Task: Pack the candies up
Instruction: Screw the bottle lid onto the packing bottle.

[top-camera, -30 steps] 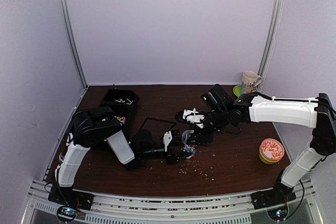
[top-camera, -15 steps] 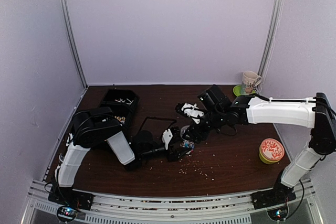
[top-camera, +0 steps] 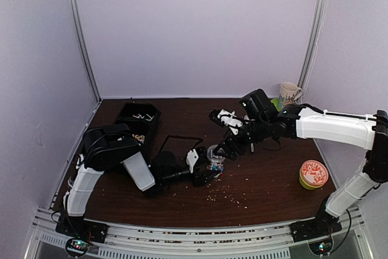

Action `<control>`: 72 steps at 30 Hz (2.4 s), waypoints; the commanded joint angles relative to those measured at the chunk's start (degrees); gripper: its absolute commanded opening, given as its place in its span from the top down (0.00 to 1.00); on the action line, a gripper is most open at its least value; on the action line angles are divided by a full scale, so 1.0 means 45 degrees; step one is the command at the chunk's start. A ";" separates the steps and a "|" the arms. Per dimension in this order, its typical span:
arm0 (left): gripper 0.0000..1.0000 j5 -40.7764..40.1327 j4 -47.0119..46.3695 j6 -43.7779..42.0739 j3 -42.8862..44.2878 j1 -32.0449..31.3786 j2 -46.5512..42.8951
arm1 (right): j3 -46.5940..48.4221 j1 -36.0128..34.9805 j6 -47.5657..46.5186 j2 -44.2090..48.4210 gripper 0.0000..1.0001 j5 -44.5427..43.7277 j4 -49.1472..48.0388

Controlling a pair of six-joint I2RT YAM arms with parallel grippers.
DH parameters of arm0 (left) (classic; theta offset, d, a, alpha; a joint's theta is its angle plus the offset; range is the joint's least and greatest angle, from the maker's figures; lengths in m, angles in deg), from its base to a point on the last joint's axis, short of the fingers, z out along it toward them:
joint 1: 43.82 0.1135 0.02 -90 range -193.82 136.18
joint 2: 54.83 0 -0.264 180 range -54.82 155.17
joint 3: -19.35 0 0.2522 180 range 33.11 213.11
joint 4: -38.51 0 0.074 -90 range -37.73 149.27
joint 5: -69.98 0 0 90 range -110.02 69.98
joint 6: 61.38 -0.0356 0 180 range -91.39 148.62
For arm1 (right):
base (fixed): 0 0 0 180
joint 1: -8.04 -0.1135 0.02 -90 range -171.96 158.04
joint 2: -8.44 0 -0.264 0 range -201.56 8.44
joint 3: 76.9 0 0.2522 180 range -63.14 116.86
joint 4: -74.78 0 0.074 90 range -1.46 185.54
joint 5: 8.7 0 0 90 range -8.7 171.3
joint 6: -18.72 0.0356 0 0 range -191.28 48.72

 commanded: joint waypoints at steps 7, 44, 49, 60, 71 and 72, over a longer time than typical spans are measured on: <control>0.50 0.2319 0.0128 -0.0554 -0.0306 0.0097 0.0118 | 0.1925 0.1408 0.0481 -0.1391 0.43 0.2946 0.1071; 0.52 0.1248 0.0364 -0.0001 -0.0250 0.0371 0.0163 | 0.1497 0.1588 0.1536 -0.2371 0.87 0.3811 0.2869; 0.53 0.0640 0.0243 0.0000 -0.0406 0.0410 0.0101 | 0.1080 0.1715 0.1737 -0.2097 0.90 0.3629 0.2880; 0.56 -0.0686 0.0239 -0.0209 -0.0608 0.0411 0.0051 | -0.0091 0.1780 0.1957 -0.1344 0.92 0.4010 0.2981; 0.55 -0.0069 0.0025 -0.0249 -0.0554 0.0421 0.0156 | -0.0916 0.1760 0.1829 0.0236 0.89 0.4120 0.2952; 0.55 0.0146 -0.0033 -0.0222 -0.0550 0.0412 0.0181 | -0.0857 0.1760 0.1690 0.0366 0.87 0.3997 0.2909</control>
